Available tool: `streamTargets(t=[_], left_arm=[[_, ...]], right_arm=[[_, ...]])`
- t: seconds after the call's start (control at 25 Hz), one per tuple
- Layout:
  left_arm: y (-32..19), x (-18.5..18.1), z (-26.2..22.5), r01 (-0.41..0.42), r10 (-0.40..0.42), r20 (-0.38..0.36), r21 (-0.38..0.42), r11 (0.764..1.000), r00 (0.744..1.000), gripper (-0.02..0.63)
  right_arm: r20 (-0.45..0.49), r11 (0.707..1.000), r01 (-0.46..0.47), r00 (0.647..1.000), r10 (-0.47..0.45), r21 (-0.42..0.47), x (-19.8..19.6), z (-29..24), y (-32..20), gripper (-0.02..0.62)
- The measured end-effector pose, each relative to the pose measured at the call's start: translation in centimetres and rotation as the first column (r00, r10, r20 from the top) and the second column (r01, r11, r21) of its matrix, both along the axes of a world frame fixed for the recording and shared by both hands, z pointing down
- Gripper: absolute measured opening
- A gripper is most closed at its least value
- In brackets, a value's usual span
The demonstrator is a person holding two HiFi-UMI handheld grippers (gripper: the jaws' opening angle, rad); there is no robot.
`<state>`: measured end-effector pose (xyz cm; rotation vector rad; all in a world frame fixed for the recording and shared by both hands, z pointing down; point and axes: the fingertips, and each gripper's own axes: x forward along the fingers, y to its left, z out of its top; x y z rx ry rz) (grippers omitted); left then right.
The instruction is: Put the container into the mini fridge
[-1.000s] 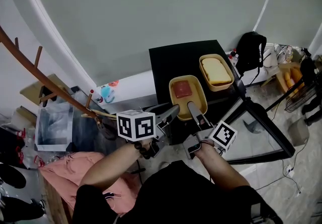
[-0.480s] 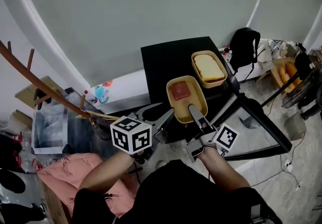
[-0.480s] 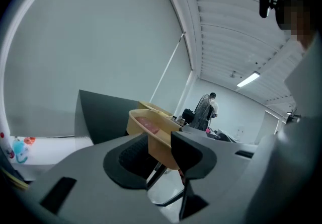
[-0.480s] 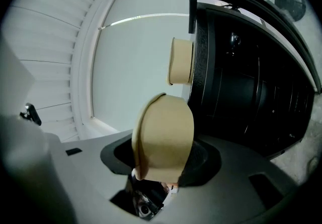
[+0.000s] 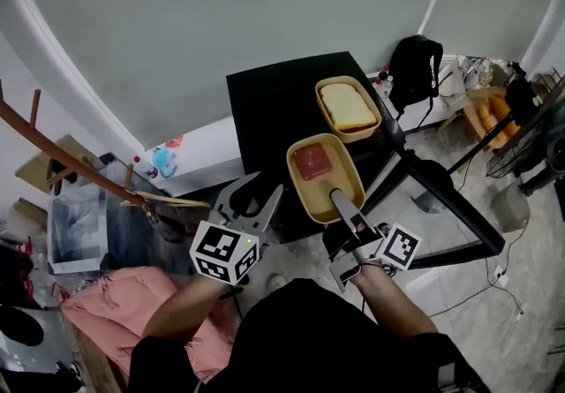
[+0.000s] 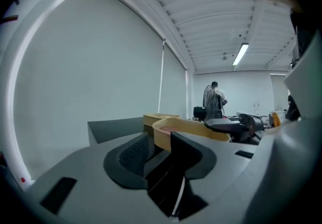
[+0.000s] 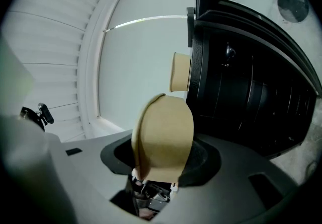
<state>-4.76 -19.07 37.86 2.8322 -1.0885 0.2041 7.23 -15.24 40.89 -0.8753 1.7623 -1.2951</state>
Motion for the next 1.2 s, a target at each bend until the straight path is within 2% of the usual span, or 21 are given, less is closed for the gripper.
streamTargets(t=[0.12, 0.52, 0.68, 0.92, 1.2], left_arm=[[0.6, -0.2, 1.0, 0.033, -0.033, -0.019, 0.011, 0.999, 0.999, 0.150], [3.7, 0.4, 5.2, 0.063, -0.065, -0.025, -0.050, 0.997, 0.998, 0.141], [4.7, 0.5, 6.5, 0.082, -0.084, -0.034, -0.070, 0.994, 0.996, 0.141], [5.5, 0.0, 7.7, 0.121, -0.123, -0.036, -0.059, 0.991, 0.992, 0.138], [6.0, -2.5, 7.5, 0.214, -0.219, -0.070, -0.069, 0.974, 0.973, 0.135]], right_arm=[[0.011, 1.000, 0.010, 1.000, -0.010, 0.019, 0.6, 0.1, 1.2, 0.213], [0.044, 0.995, 0.080, 0.996, -0.083, 0.063, 2.4, 1.7, 5.5, 0.212], [0.032, 0.993, 0.109, 0.993, -0.110, 0.047, 2.8, 3.3, 6.7, 0.212], [0.003, 0.991, 0.133, 0.991, -0.133, 0.025, 2.8, 6.6, 6.7, 0.212], [-0.053, 0.990, 0.144, 0.988, -0.143, 0.006, 1.8, 10.3, 4.4, 0.212]])
